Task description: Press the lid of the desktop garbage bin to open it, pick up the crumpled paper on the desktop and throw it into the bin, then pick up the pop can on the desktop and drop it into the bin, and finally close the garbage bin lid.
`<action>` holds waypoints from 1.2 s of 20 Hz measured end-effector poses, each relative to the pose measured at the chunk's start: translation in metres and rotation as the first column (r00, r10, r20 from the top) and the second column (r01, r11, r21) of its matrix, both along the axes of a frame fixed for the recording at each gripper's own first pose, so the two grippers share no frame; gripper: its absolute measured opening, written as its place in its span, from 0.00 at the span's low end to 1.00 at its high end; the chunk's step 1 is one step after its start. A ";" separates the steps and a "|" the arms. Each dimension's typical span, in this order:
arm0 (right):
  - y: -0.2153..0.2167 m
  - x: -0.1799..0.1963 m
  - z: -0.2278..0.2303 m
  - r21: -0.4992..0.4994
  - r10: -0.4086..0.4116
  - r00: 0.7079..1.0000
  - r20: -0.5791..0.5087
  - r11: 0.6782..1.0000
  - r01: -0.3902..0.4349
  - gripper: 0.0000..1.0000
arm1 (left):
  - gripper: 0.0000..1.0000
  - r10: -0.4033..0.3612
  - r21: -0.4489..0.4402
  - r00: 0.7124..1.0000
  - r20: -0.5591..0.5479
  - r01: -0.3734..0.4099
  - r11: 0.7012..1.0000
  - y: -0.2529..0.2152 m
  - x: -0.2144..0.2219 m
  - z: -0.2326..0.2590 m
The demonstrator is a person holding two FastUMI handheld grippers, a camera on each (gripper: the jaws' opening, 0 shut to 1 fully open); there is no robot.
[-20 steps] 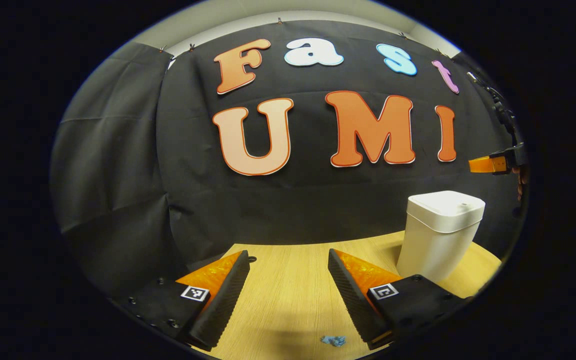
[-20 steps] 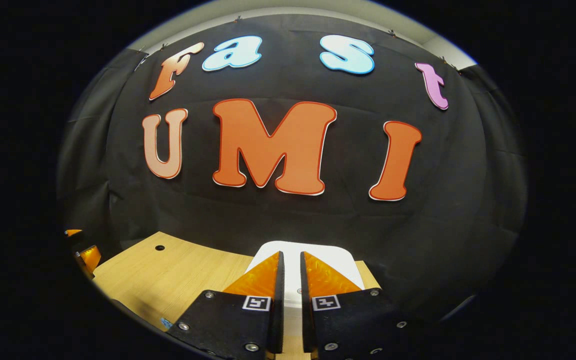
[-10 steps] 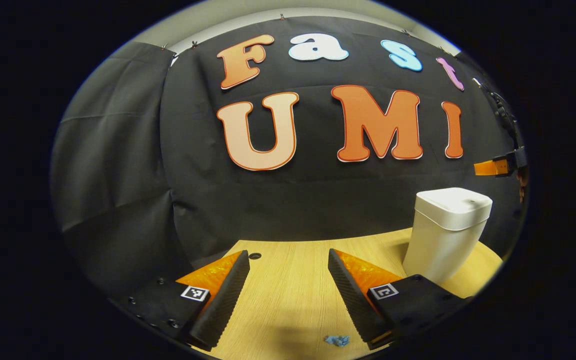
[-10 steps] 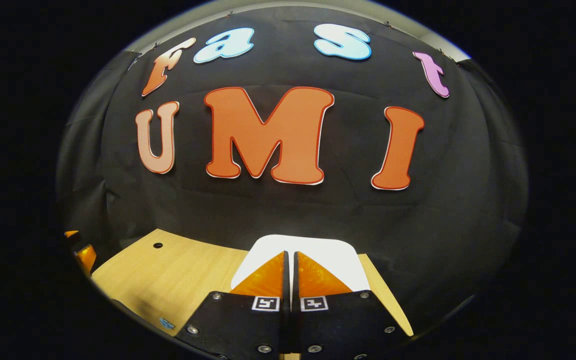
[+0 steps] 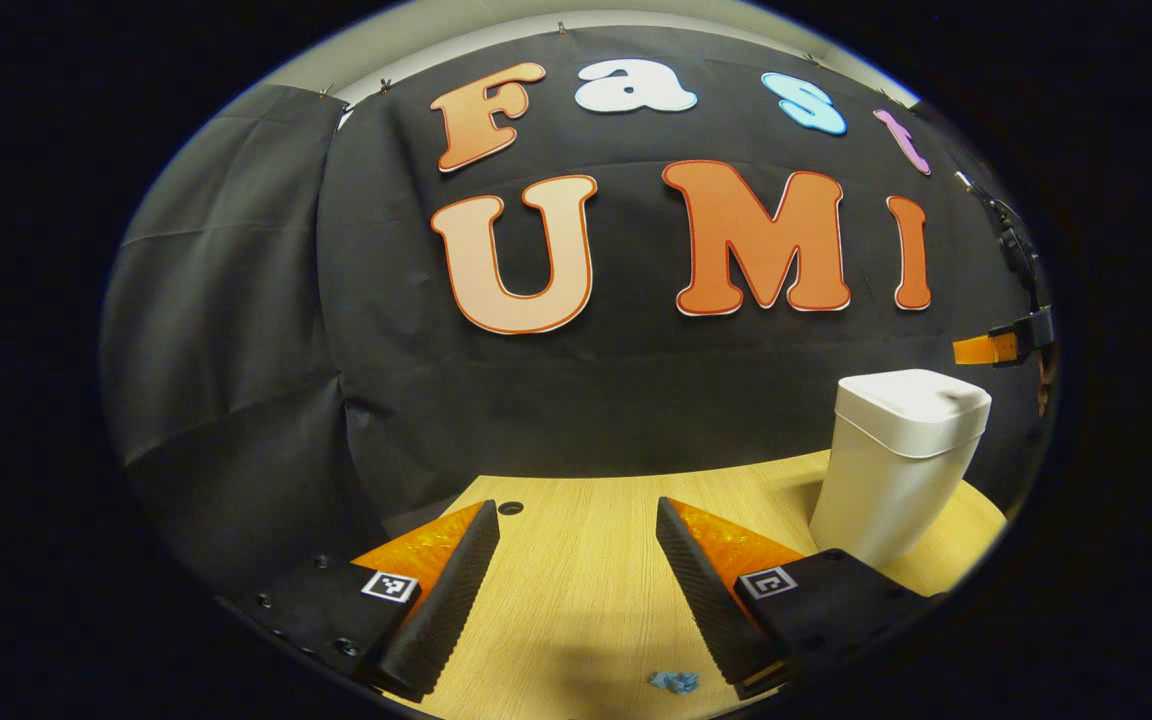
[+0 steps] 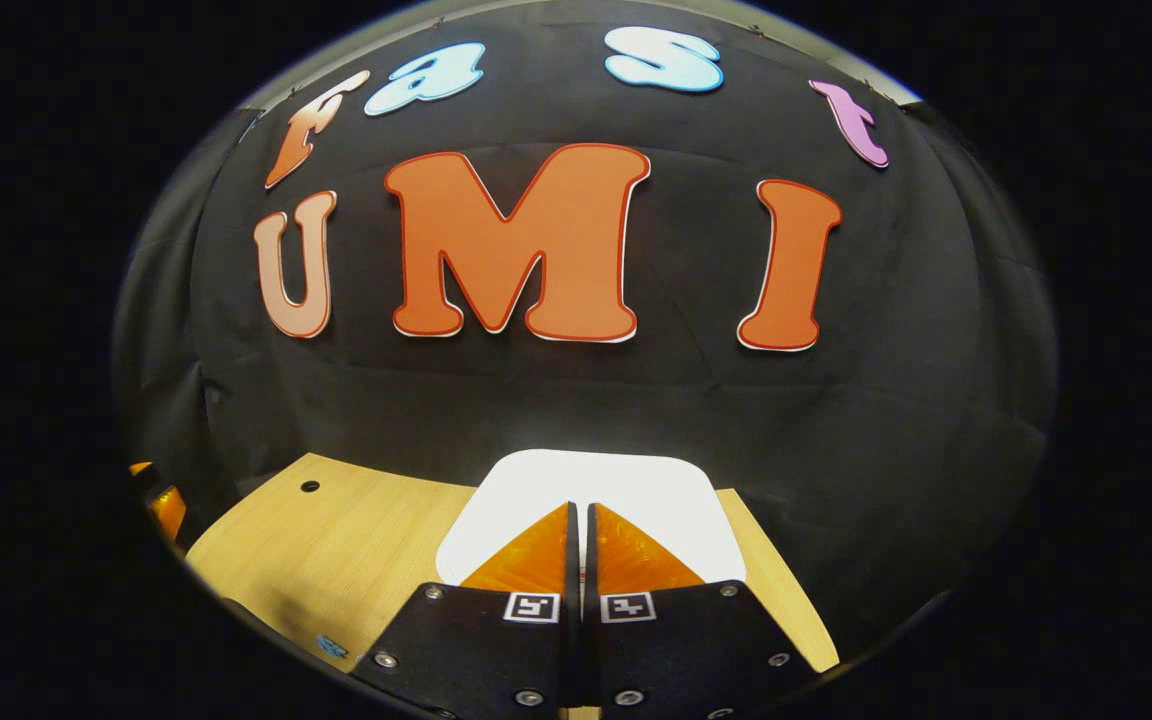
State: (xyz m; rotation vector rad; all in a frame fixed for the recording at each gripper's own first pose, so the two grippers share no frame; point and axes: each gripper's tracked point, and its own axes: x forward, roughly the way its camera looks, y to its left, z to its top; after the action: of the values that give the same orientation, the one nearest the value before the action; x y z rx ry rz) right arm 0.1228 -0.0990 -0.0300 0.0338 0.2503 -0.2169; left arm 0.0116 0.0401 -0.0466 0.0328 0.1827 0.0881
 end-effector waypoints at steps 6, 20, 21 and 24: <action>-0.003 0.005 -0.021 0.009 0.001 0.998 -0.059 1.000 0.000 0.01 | 0.99 0.007 0.005 1.000 -0.010 -0.007 1.000 0.001 0.002 0.000; -0.005 0.006 -0.045 0.063 -0.033 0.991 -0.131 0.997 0.041 0.01 | 1.00 -0.040 0.020 0.999 -0.037 0.040 0.999 -0.004 0.001 -0.004; -0.005 0.006 -0.046 0.060 -0.028 0.989 -0.143 0.998 0.037 0.01 | 1.00 -0.044 0.020 0.998 -0.036 0.044 0.999 -0.004 0.002 -0.004; -0.005 0.007 -0.044 0.066 -0.018 0.991 -0.135 0.997 0.028 0.01 | 1.00 -0.056 0.026 0.998 -0.032 0.057 0.998 -0.008 0.003 -0.004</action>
State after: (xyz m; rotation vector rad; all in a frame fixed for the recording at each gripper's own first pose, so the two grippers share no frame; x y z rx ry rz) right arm 0.1295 -0.1044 -0.0745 0.0894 0.3918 -0.2340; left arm 0.0142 0.0322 -0.0510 0.0658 0.2115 0.0334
